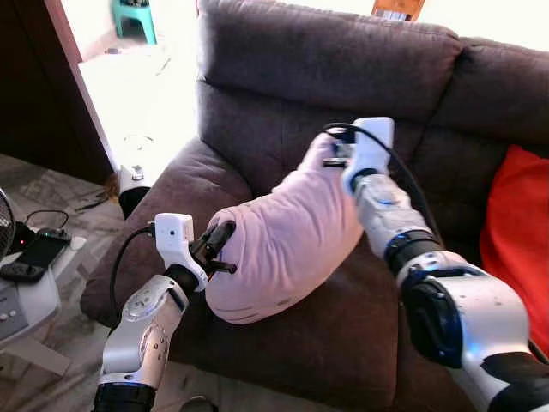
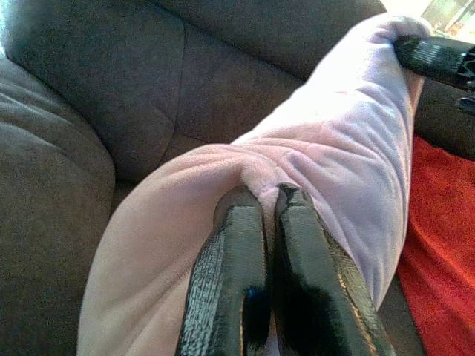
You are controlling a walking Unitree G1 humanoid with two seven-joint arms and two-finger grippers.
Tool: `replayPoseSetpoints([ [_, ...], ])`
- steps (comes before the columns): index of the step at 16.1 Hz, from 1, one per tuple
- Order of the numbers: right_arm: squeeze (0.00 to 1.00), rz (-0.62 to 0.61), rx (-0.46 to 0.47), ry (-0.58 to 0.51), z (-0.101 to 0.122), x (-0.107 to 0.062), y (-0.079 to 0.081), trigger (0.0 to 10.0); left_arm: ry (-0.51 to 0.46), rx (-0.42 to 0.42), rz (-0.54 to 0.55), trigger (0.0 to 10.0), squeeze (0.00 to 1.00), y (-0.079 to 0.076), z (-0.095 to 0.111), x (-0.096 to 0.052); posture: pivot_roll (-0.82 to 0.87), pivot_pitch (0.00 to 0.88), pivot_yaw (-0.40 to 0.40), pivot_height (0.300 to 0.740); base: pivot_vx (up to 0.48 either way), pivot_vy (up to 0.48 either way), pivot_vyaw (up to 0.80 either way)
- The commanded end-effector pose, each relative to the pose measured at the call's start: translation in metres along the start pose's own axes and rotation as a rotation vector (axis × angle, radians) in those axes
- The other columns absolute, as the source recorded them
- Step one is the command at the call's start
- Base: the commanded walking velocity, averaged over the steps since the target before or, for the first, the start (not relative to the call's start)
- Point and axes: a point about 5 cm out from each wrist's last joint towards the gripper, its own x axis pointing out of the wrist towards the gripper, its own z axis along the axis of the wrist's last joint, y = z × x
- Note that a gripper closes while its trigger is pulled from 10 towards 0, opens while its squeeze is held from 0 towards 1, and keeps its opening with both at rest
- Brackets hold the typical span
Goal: Move the pillow to the sofa from floor
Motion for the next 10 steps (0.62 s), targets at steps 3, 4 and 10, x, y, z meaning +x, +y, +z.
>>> replayPoseSetpoints([
  [3, 0.0, 0.163, -0.059, -0.014, 0.01, 0.003, 0.033, 10.0, -0.07, -0.036, -0.09, 10.0, 0.0, -0.022, 0.015, 0.006, 0.21, 0.039, -0.142, 0.74, 0.0, 0.0, 0.0],
  [4, 0.65, 0.172, -0.065, -0.009, 0.009, 0.003, 0.035, 10.0, -0.075, -0.044, -0.091, 10.0, 0.0, -0.023, 0.016, 0.006, 0.21, 0.041, -0.142, 0.74, 0.0, 0.0, 0.0],
  [10, 0.79, 0.206, -0.07, -0.05, 0.019, 0.004, 0.044, 10.0, -0.071, -0.057, -0.072, 10.0, 0.0, -0.021, 0.016, 0.006, 0.21, 0.039, -0.141, 0.74, 0.0, 0.0, 0.0],
])
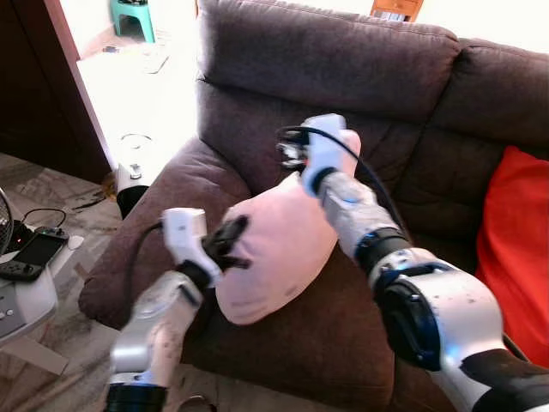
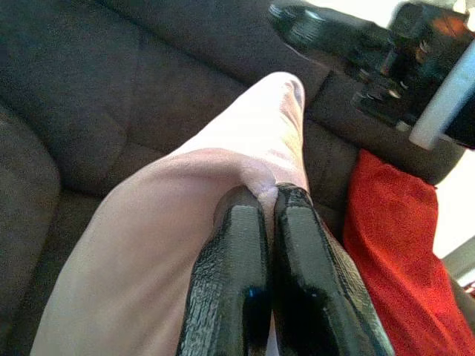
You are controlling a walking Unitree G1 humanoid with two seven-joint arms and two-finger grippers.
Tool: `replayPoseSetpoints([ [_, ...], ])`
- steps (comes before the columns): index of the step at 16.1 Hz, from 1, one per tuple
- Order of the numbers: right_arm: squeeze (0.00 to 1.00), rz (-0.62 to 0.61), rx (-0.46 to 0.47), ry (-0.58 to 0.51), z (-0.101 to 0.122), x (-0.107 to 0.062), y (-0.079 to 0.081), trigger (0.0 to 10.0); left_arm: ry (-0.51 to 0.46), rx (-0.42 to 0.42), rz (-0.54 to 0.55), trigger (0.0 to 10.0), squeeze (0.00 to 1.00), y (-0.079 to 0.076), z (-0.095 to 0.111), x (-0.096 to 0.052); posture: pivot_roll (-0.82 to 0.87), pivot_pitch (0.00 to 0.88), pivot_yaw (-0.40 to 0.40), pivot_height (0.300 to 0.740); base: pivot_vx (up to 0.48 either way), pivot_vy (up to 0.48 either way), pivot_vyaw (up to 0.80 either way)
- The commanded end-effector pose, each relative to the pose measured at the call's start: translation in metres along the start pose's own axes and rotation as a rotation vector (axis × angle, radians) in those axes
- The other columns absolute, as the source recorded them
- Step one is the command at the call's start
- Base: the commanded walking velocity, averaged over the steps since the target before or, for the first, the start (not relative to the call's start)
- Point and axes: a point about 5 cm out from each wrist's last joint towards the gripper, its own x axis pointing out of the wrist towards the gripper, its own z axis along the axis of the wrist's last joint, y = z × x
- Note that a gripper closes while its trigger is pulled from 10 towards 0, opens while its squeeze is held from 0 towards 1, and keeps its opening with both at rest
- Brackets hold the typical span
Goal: Move the pillow to the sofa from floor
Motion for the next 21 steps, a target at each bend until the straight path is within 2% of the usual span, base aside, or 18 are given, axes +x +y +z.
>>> replayPoseSetpoints([
  [1, 0.0, -0.025, -0.059, -0.023, 0.009, 0.0, -0.007, 10.0, -0.042, 0.006, 0.004, 10.0, 0.0, 0.001, 0.01, -0.001, 0.21, 0.041, -0.141, 0.74, 0.0, 0.0, 0.0],
  [4, 0.0, -0.157, -0.003, -0.061, 0.011, -0.005, -0.031, 10.0, -0.043, -0.005, 0.079, 10.0, 0.0, 0.013, 0.007, -0.006, 0.2, 0.05, -0.136, 0.74, 0.0, 0.0, 0.0],
  [5, 0.0, -0.243, 0.023, -0.079, 0.007, -0.012, -0.05, 10.0, -0.037, -0.004, 0.12, 10.0, 0.0, 0.018, 0.005, -0.01, 0.19, 0.054, -0.134, 0.74, 0.0, 0.0, 0.0],
  [8, 0.0, -0.368, 0.014, -0.079, -0.012, -0.029, -0.081, 10.0, -0.05, 0.009, 0.268, 10.0, 0.0, 0.037, 0.003, -0.022, 0.17, 0.06, -0.133, 0.74, 0.0, 0.0, 0.0],
  [10, 0.0, -0.46, 0.023, -0.069, -0.046, -0.052, -0.103, 10.0, -0.07, -0.001, 0.383, 10.0, 0.0, 0.053, 0.003, -0.038, 0.17, 0.062, -0.133, 0.74, 0.0, 0.0, 0.0],
  [12, 0.0, -0.516, 0.013, -0.04, -0.073, -0.069, -0.111, 10.0, -0.053, 0.004, 0.4, 10.0, 0.0, 0.057, 0.0, -0.045, 0.16, 0.065, -0.129, 0.74, 0.0, 0.0, 0.0],
  [14, 0.0, -0.625, 0.028, 0.029, -0.121, -0.105, -0.122, 10.0, -0.017, 0.016, 0.395, 10.0, 0.0, 0.057, -0.007, -0.052, 0.15, 0.065, -0.122, 0.74, 0.0, 0.0, 0.0],
  [15, 0.0, -0.669, 0.011, 0.051, -0.136, -0.121, -0.126, 10.0, -0.009, 0.014, 0.396, 10.0, 0.0, 0.057, -0.009, -0.053, 0.14, 0.065, -0.117, 0.74, 0.0, 0.0, 0.0],
  [16, 0.0, -0.712, 0.035, 0.085, -0.156, -0.139, -0.128, 10.0, 0.003, 0.014, 0.397, 10.0, 0.0, 0.057, -0.012, -0.054, 0.14, 0.063, -0.113, 0.74, 0.0, 0.0, 0.0],
  [17, 0.0, -0.728, 0.065, 0.147, -0.176, -0.153, -0.123, 10.0, 0.01, 0.013, 0.394, 10.0, 0.0, 0.056, -0.015, -0.052, 0.12, 0.061, -0.106, 0.74, 0.0, 0.0, 0.0],
  [19, 0.0, -0.696, 0.056, 0.162, -0.19, -0.161, -0.109, 10.0, 0.006, 0.007, 0.393, 10.0, 0.0, 0.054, -0.016, -0.047, 0.12, 0.053, -0.099, 0.74, 0.0, 0.0, 0.0],
  [20, 0.0, -0.665, 0.081, 0.148, -0.196, -0.165, -0.097, 10.0, 0.005, 0.013, 0.409, 10.0, 0.0, 0.055, -0.017, -0.045, 0.11, 0.045, -0.095, 0.74, 0.0, 0.0, 0.0],
  [21, 0.0, -0.653, 0.079, 0.148, -0.198, -0.165, -0.094, 10.0, 0.006, 0.019, 0.42, 10.0, 0.0, 0.056, -0.018, -0.045, 0.11, 0.044, -0.094, 0.74, 0.0, 0.0, 0.0],
])
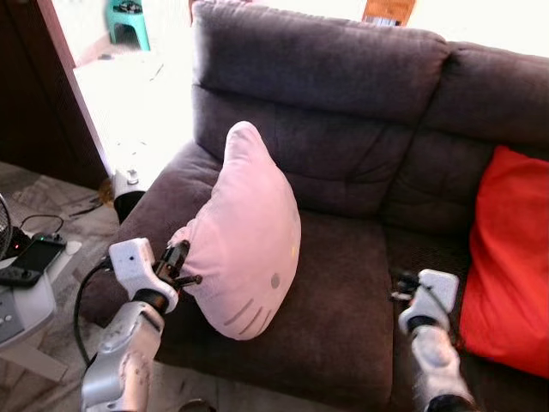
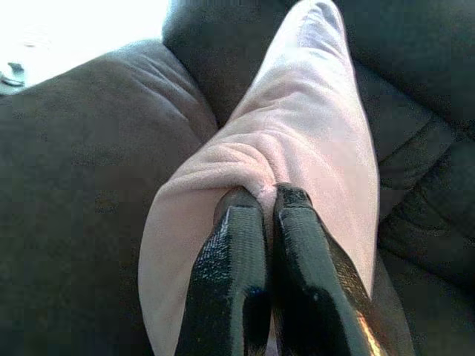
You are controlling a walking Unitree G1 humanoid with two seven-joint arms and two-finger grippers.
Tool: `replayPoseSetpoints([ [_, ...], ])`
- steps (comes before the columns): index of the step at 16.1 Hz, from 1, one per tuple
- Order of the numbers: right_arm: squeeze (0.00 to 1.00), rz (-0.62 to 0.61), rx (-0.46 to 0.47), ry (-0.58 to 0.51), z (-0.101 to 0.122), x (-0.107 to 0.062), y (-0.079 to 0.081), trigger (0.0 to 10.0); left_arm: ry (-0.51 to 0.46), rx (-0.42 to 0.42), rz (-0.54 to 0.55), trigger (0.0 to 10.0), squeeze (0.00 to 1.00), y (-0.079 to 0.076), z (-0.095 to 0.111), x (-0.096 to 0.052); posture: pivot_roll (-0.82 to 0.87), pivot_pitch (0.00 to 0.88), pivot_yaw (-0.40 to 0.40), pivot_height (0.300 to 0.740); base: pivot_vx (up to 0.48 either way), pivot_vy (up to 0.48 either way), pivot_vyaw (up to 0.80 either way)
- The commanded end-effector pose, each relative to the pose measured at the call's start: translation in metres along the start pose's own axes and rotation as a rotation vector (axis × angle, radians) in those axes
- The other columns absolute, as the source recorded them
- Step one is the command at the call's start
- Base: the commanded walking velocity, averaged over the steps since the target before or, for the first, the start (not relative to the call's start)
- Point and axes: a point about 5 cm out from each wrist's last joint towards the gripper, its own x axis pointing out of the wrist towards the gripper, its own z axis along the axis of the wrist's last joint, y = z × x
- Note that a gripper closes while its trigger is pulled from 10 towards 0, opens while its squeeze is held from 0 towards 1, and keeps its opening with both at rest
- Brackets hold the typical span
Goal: Move the pillow to the sofa from floor
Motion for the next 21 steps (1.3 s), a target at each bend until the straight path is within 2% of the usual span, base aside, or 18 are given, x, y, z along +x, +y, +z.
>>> replayPoseSetpoints([
  [1, 0.0, 0.019, 0.005, -0.022, 0.0, -0.004, 0.002, 10.0, 0.01, 0.027, 0.036, 10.0, 0.0, 0.002, -0.004, 0.004, 0.1, 0.038, -0.088, 0.74, 0.0, 0.0, 0.0],
  [3, 0.0, 0.035, 0.042, -0.004, -0.008, -0.009, 0.004, 10.0, 0.013, 0.054, 0.065, 10.0, 0.0, 0.008, -0.007, 0.006, 0.11, 0.028, -0.082, 0.74, 0.0, 0.0, 0.0],
  [6, 0.0, 0.049, 0.021, 0.045, -0.019, -0.015, 0.006, 10.0, -0.003, 0.164, 0.113, 10.0, 0.0, 0.016, -0.009, 0.007, 0.11, 0.021, -0.083, 0.74, 0.0, 0.0, 0.0],
  [8, 0.0, 0.053, 0.024, 0.049, -0.023, -0.019, 0.007, 10.0, -0.021, 0.209, 0.132, 10.0, 0.0, 0.018, -0.012, 0.008, 0.11, 0.024, -0.084, 0.74, 0.0, 0.0, 0.0],
  [10, 0.0, 0.072, 0.026, -0.002, -0.02, -0.023, 0.009, 10.0, -0.019, 0.335, 0.085, 10.0, 0.0, 0.01, -0.019, 0.007, 0.1, 0.035, -0.082, 0.74, 0.0, 0.0, 0.0],
  [12, 0.0, 0.075, 0.036, -0.058, -0.019, -0.03, 0.008, 10.0, -0.026, 0.366, 0.049, 10.0, 0.0, 0.003, -0.023, 0.007, 0.1, 0.042, -0.078, 0.74, 0.0, 0.0, 0.0],
  [14, 0.0, 0.063, 0.029, -0.026, -0.027, -0.035, 0.006, 10.0, 0.014, 0.442, 0.011, 10.0, 0.0, 0.002, -0.032, 0.007, 0.09, 0.048, -0.07, 0.74, 0.0, 0.0, 0.0],
  [15, 0.0, 0.058, 0.033, -0.01, -0.031, -0.036, 0.007, 10.0, 0.021, 0.435, 0.017, 10.0, 0.0, 0.003, -0.034, 0.008, 0.09, 0.05, -0.068, 0.74, 0.0, 0.0, 0.0],
  [17, 0.0, 0.06, 0.032, 0.007, -0.034, -0.036, 0.008, 10.0, 0.073, 0.515, 0.009, 10.0, 0.0, 0.007, -0.039, 0.008, 0.1, 0.053, -0.064, 0.74, 0.0, 0.0, 0.0],
  [21, 0.0, 0.067, 0.047, 0.011, -0.034, -0.036, 0.013, 10.0, 0.087, 0.507, 0.034, 10.0, 0.0, 0.013, -0.044, 0.006, 0.1, 0.054, -0.059, 0.74, 0.0, 0.0, 0.0],
])
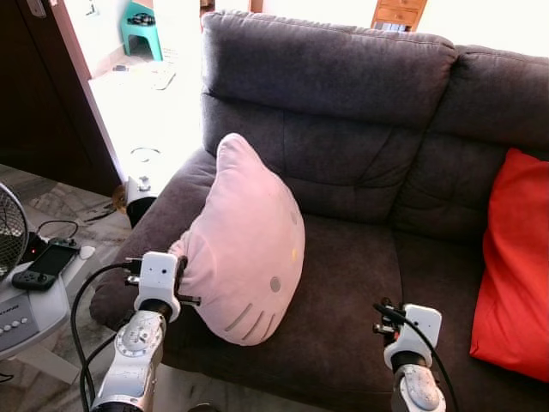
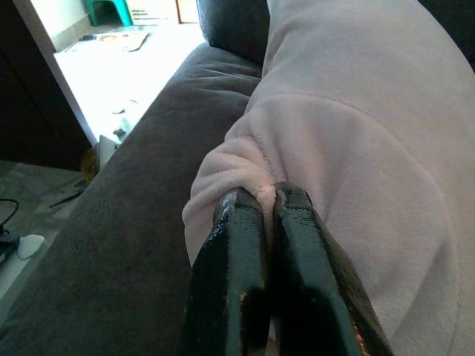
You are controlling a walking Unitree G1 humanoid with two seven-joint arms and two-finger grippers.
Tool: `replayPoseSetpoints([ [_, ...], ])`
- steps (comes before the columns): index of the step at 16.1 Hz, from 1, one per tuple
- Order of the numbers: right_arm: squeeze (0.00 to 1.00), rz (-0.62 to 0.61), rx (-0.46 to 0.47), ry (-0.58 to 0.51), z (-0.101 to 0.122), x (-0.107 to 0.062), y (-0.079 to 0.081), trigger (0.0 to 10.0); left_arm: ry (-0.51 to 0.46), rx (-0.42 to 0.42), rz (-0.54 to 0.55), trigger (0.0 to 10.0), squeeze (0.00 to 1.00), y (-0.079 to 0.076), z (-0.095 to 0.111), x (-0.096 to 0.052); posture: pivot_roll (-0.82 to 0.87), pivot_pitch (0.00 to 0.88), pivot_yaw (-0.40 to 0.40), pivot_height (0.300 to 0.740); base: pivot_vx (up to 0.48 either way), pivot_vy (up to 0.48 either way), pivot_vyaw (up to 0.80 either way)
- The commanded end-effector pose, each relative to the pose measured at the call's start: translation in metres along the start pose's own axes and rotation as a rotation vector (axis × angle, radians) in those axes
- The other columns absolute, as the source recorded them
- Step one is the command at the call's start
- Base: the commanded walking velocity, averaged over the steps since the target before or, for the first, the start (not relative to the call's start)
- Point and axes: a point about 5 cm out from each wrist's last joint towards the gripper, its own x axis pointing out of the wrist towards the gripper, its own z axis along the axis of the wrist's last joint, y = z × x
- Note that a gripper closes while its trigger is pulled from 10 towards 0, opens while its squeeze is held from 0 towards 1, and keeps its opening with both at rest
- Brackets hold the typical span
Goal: Move the pillow to the sofa from floor
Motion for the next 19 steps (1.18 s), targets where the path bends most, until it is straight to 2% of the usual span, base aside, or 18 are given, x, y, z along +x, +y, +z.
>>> replayPoseSetpoints([
  [1, 0.0, -0.001, 0.002, -0.008, 0.002, 0.001, 0.001, 10.0, 0.023, 0.004, -0.021, 10.0, 0.0, -0.006, -0.007, -0.001, 0.1, 0.054, -0.059, 0.74, 0.0, 0.0, 0.0],
  [3, 0.0, 0.001, 0.005, -0.016, 0.004, 0.002, 0.004, 10.0, 0.002, 0.012, -0.001, 10.0, 0.0, -0.004, -0.005, 0.001, 0.1, 0.055, -0.058, 0.74, 0.0, 0.0, 0.0],
  [4, 0.0, 0.001, 0.005, -0.018, 0.004, 0.002, 0.004, 10.0, -0.012, 0.007, 0.014, 10.0, 0.34, -0.003, -0.003, 0.002, 0.1, 0.055, -0.058, 0.74, 0.0, 0.0, 0.0],
  [5, 0.0, 0.001, 0.006, -0.018, 0.004, 0.003, 0.004, 10.0, -0.018, 0.004, 0.017, 10.0, 1.0, -0.003, -0.002, 0.003, 0.1, 0.053, -0.06, 0.74, 0.0, 0.0, 0.0],
  [13, 0.0, 0.004, -0.004, -0.015, 0.004, 0.004, 0.004, 10.0, -0.056, 0.006, 0.043, 10.0, 1.0, -0.001, 0.002, 0.004, 0.1, 0.038, -0.061, 0.74, 0.0, 0.0, 0.0],
  [15, 0.0, 0.0, -0.01, -0.019, 0.005, 0.005, 0.001, 10.0, -0.073, 0.038, 0.049, 10.0, 1.0, 0.001, 0.004, 0.004, 0.1, 0.032, -0.061, 0.74, 0.0, 0.0, 0.0],
  [19, 0.0, -0.023, -0.033, -0.029, 0.009, 0.008, -0.008, 10.0, -0.135, 0.066, 0.135, 10.0, 1.0, 0.01, 0.014, 0.004, 0.1, 0.015, -0.06, 0.74, 0.0, 0.0, 0.0],
])
